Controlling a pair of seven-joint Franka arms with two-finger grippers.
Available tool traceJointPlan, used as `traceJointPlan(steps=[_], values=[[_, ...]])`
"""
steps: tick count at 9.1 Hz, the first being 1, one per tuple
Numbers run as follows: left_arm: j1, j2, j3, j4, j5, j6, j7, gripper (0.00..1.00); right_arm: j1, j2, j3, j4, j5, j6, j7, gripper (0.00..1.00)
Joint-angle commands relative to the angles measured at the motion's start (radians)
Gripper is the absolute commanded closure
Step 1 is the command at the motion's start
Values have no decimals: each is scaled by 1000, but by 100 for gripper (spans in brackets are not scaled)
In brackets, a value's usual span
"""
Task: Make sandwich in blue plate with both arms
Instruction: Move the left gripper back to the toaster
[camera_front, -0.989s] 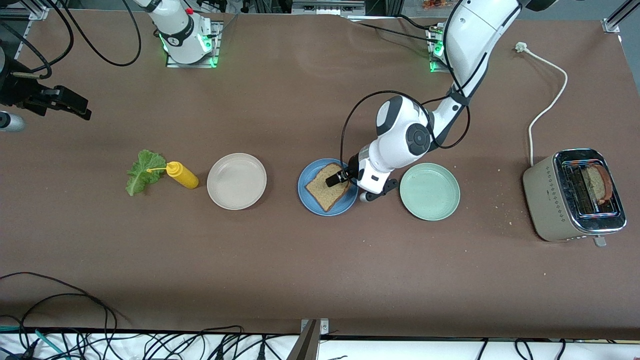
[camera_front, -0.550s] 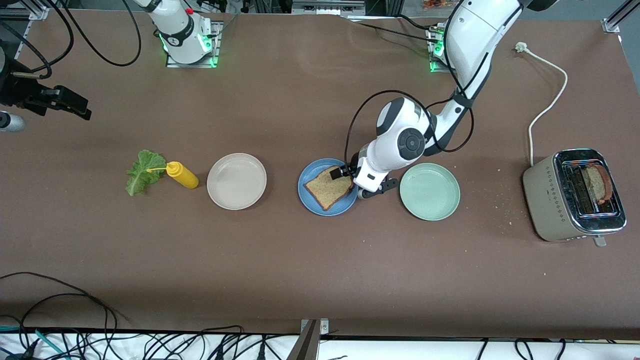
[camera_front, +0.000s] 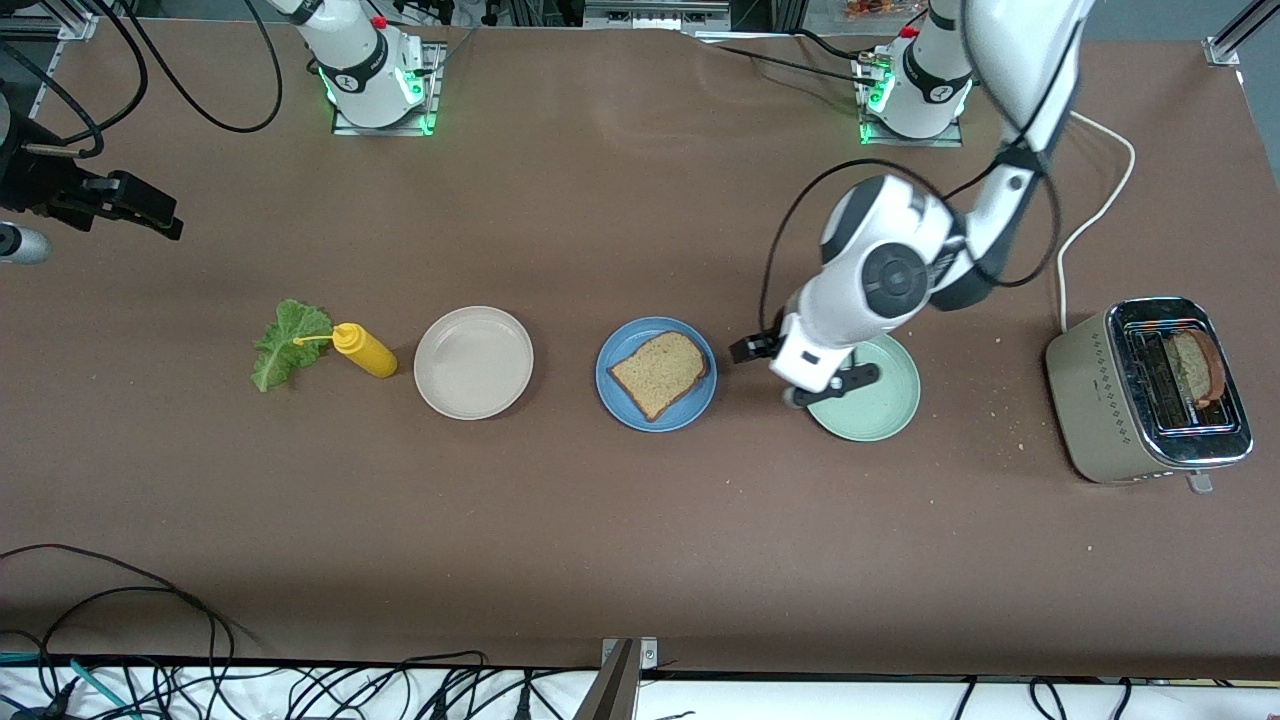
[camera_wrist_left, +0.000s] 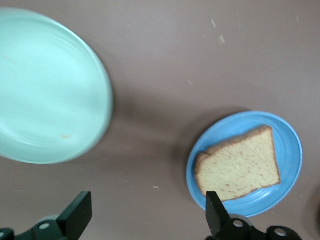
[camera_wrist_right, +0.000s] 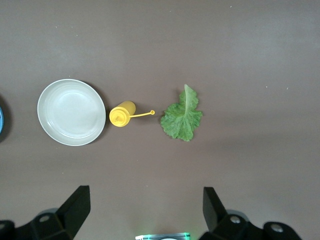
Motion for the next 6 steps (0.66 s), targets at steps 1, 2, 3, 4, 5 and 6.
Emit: traceJointPlan(steps=[1,2,3,4,5,6], values=[[96,-92,-1,120,111,-278,89,0,-2,-3,-1,11,17,-16,2,0],[124,-91,0,183,148,-359,152,0,-2,-3,-1,11,17,-16,0,0],[158,-95,-1,214,154,-375,183,0,-2,-3,-1,11,17,-16,0,0],[188,-115,2,225,156,-373,195,0,-2,-3,-1,11,17,-16,5,0],[219,-130,2,226,169,-373,198,0,-2,5,-1,10,18,-15,6,0],[241,-149,-3,237,239,-372,235,0,-2,8,0,8,17,-15,9,0]])
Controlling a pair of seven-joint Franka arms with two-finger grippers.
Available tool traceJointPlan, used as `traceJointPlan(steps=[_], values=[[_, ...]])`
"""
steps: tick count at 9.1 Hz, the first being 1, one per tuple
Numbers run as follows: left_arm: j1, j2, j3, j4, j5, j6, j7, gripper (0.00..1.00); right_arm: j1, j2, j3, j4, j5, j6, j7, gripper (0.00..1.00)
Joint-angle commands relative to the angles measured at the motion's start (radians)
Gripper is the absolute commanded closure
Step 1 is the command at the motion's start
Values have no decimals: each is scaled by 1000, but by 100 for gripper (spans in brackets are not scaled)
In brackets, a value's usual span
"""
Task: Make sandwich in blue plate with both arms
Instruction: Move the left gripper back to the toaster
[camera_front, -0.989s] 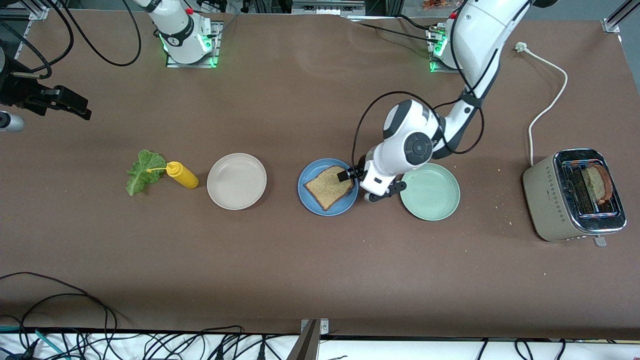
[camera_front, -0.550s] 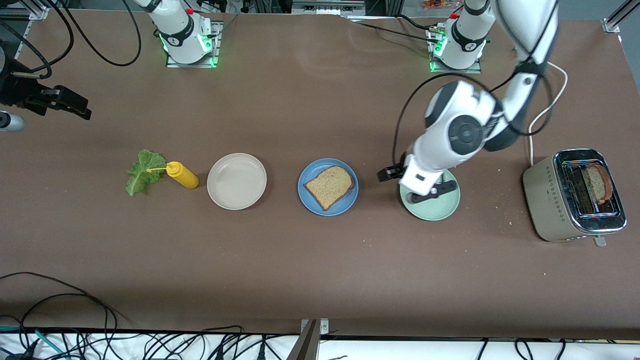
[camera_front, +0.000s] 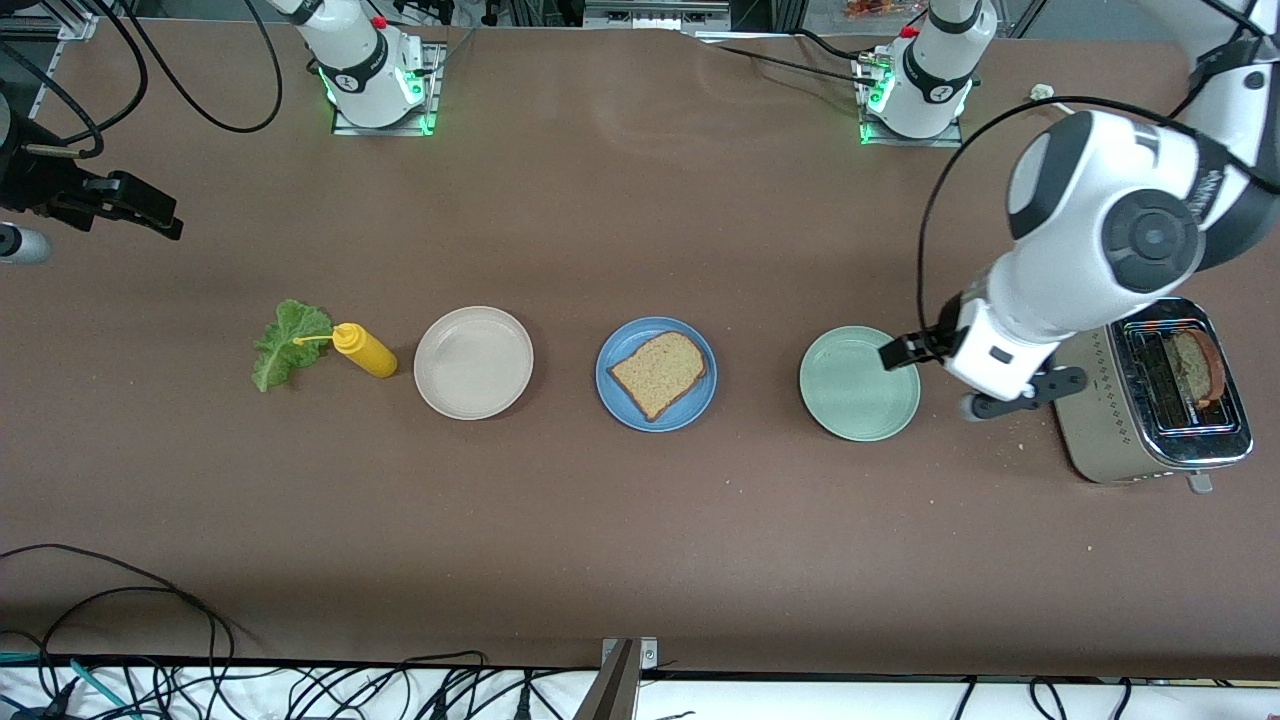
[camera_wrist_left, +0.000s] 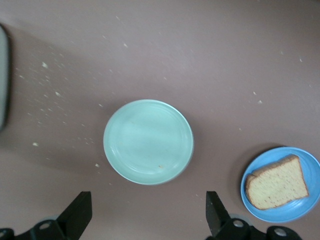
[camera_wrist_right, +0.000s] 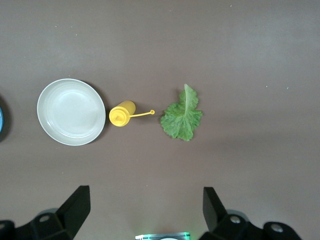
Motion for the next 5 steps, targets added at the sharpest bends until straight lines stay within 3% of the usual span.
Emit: traceJointPlan(steps=[1,5], values=[[61,-44,-9,23,129,-21,165,0,-4,8,-1,9,18,-15,8,0],[155,-67,-17,23,86,-35,296,0,-5,-7,-24,15,36,-38,2,0]])
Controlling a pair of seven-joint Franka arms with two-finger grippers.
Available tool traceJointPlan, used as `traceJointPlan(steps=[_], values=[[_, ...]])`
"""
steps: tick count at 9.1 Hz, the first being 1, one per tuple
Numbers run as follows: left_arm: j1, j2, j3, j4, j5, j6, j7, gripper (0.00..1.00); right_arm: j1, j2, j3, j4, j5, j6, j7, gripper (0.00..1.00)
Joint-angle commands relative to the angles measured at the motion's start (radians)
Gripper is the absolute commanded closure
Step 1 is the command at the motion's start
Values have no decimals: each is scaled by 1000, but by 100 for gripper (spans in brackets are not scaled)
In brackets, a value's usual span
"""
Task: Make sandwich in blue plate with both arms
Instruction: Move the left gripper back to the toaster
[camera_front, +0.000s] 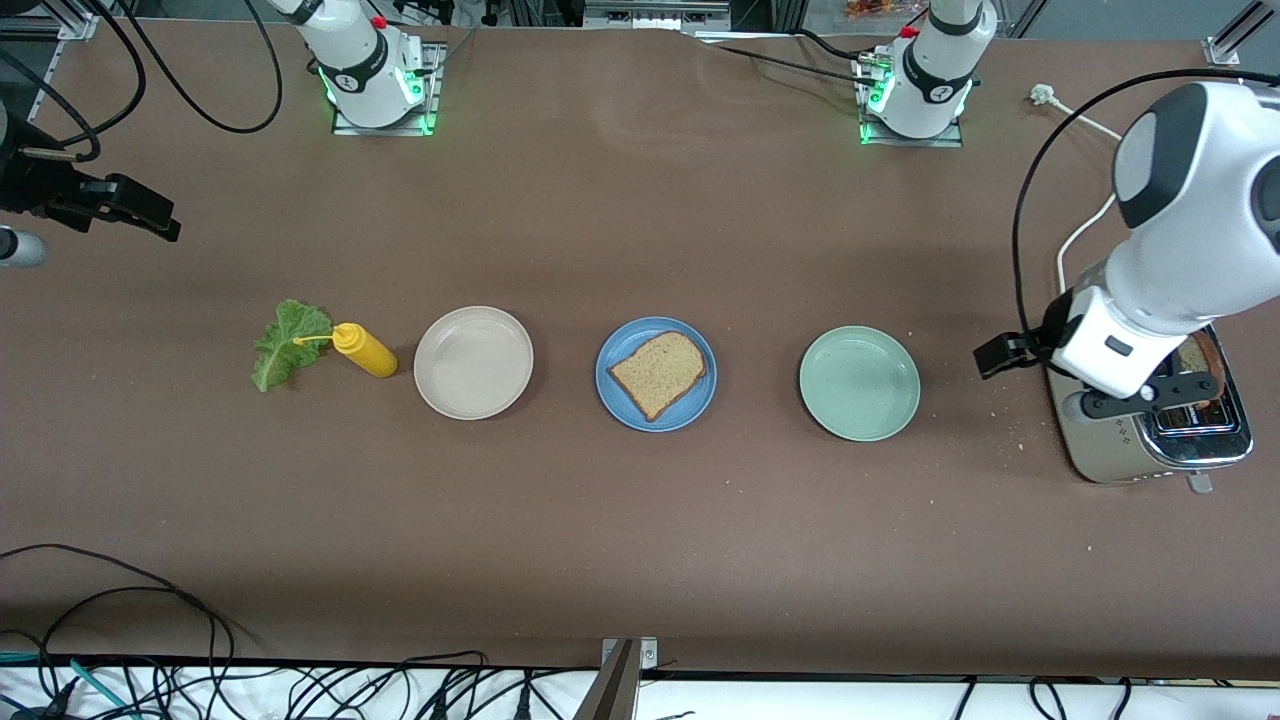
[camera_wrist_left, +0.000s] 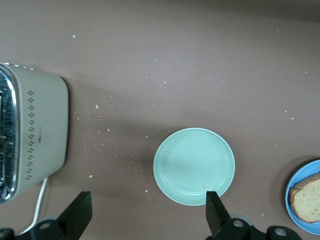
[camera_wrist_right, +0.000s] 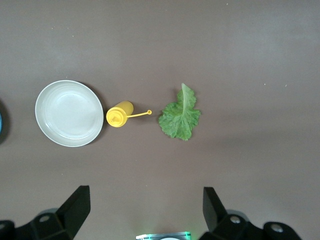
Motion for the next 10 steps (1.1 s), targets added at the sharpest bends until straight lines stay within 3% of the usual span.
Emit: traceJointPlan(steps=[1,4,10], values=[[42,-23,-11,2,-6,-25,161,0,-4,-14,-15,14,36,-50,5,0],[93,-29,-14,2,-71,-28,230,0,-6,-24,-19,14,37,-50,-11,0],[140,-61,-9,-1,-58,-31,326,0,-9,9,-10,-34,22,-51,-30,0]])
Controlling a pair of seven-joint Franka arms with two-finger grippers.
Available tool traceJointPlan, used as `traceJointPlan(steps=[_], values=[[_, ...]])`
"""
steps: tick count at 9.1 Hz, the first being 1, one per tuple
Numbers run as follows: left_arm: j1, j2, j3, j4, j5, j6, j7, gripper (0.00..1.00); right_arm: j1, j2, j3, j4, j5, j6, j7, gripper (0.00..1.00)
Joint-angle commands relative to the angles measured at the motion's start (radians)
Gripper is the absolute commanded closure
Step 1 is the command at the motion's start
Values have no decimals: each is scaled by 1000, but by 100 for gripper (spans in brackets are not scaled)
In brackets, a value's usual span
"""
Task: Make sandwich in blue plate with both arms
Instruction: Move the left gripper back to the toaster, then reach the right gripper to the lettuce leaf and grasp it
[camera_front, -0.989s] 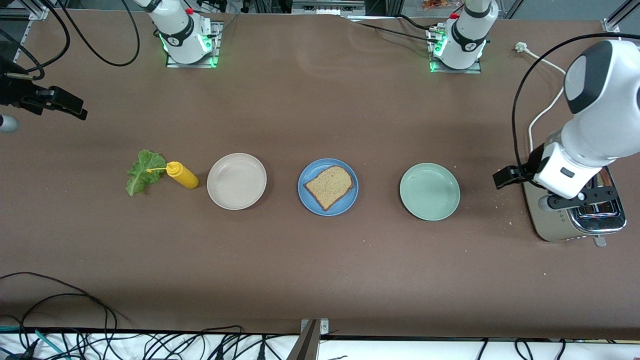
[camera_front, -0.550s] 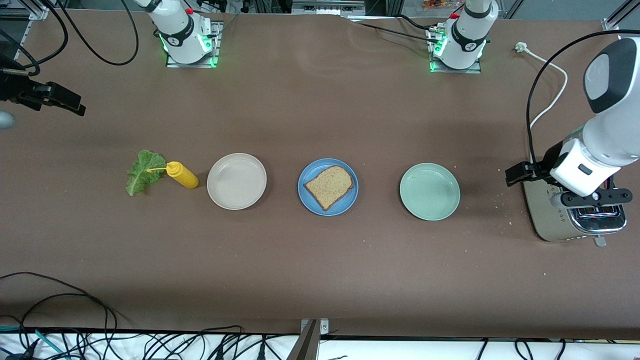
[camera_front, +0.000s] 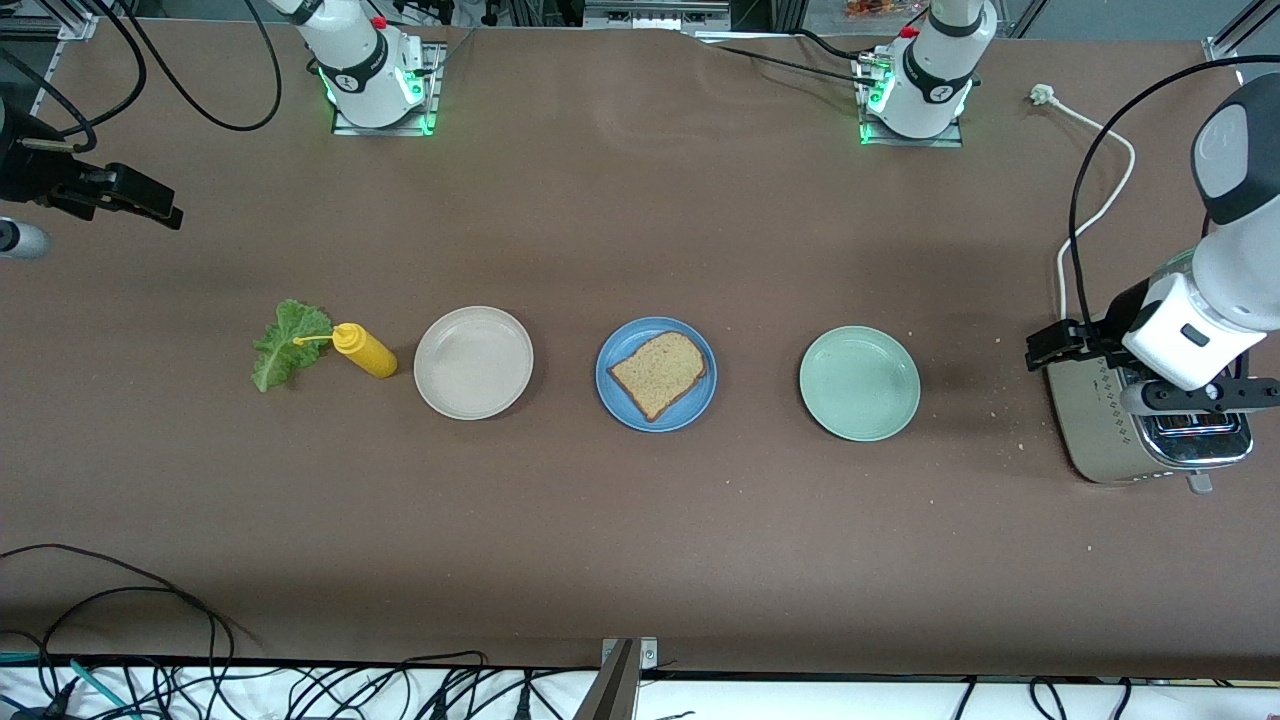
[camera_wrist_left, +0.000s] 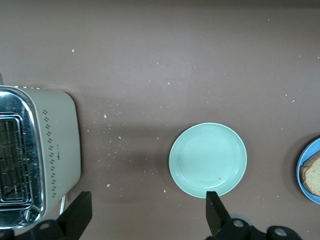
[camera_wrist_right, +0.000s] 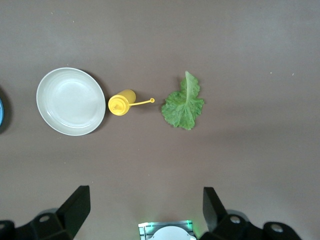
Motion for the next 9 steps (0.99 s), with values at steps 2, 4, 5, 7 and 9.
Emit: traceJointPlan(steps=[2,4,5,7,9], values=[[65,-58,-8,-14,-15,-60,93,0,-13,59,-65,-108,2,61,-63,0],[63,-58,-10,-14,-17,-60,89,0,-13,81,-165,-252,1,237,-115,0],[63,-58,-11,-14,-17,-61,89,0,-13,105,-188,-295,1,303,-117,0],[63,-54,-11,-14,-17,-60,92,0,-13,165,-205,-396,-2,488,-105,0],[62,-49,-11,-12,-17,-60,92,0,-13,204,-218,-506,5,659,-98,0]])
